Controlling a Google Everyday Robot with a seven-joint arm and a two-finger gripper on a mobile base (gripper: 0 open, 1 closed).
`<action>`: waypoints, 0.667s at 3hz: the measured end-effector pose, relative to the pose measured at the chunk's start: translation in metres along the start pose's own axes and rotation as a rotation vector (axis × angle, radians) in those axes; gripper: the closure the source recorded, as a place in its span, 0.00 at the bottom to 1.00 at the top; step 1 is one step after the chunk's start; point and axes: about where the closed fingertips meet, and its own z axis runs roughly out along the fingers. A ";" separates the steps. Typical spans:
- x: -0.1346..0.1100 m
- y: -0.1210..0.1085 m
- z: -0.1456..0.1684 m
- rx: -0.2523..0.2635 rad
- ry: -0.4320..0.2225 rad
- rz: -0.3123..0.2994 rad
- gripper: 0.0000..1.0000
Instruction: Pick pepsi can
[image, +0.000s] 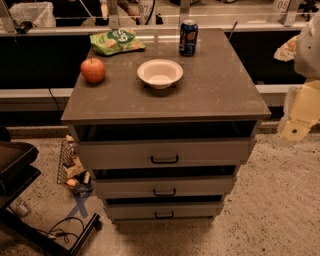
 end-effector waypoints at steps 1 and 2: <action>-0.001 -0.003 -0.003 0.021 -0.005 0.004 0.00; 0.001 -0.029 -0.004 0.109 -0.058 0.037 0.00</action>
Offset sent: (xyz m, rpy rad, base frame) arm 0.0919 -0.0419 0.0356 0.1631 -0.3773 -0.1484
